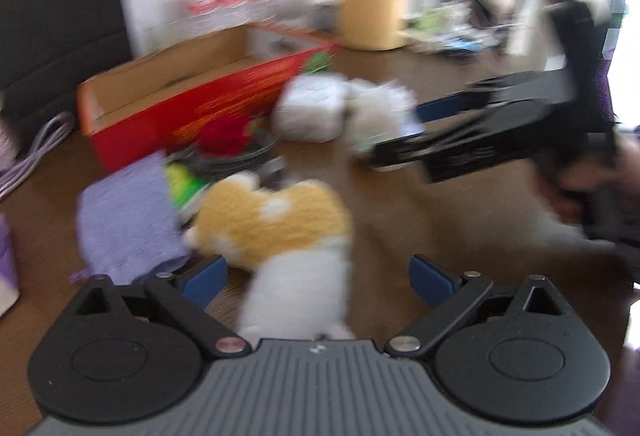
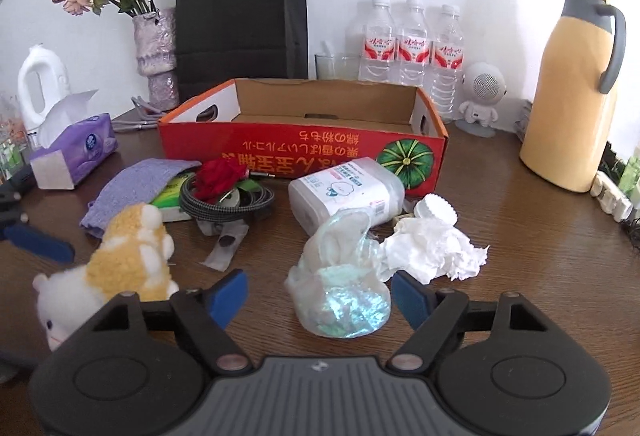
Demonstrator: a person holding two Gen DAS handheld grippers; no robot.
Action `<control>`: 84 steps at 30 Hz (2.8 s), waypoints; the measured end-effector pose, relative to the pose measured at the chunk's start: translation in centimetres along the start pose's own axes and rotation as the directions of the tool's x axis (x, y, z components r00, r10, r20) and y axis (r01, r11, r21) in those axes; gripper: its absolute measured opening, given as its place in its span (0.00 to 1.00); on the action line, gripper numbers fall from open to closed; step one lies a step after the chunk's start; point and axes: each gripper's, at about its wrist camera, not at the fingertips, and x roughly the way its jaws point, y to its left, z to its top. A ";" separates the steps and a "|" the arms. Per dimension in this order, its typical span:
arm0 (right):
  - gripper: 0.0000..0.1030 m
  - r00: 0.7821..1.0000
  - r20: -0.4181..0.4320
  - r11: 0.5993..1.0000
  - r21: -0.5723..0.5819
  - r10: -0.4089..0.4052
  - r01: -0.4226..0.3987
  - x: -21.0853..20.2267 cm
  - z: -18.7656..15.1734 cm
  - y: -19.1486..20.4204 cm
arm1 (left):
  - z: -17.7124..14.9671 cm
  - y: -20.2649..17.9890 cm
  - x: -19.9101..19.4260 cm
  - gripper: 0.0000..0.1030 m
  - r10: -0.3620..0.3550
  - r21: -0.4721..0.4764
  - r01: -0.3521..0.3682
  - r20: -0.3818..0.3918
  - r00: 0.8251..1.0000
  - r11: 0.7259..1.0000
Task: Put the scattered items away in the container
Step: 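Grasp the plush sheep with the left tool while the right tool grasps the plastic bag, then lower the sheep and bag into the cardboard box and open both tools, then move the left tool to the purple pouch while the right tool reaches the red rose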
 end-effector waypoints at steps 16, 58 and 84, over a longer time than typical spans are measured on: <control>0.16 0.989 0.145 0.999 0.001 0.031 -0.032 -4.4 6.9 -1.6 | 10.5 2.7 -3.8 0.45 0.190 -0.250 -0.108 0.335 0.923 0.962; 0.84 0.971 -0.145 0.979 -0.096 -0.190 0.177 17.8 18.2 -3.7 | 21.8 16.1 11.2 1.00 0.353 -0.363 -0.345 -0.047 0.934 0.866; 1.00 0.958 0.242 0.988 0.039 -0.157 0.152 -6.3 -6.8 4.9 | -4.1 -4.9 -6.1 1.00 0.536 -0.413 -0.386 0.354 0.766 0.825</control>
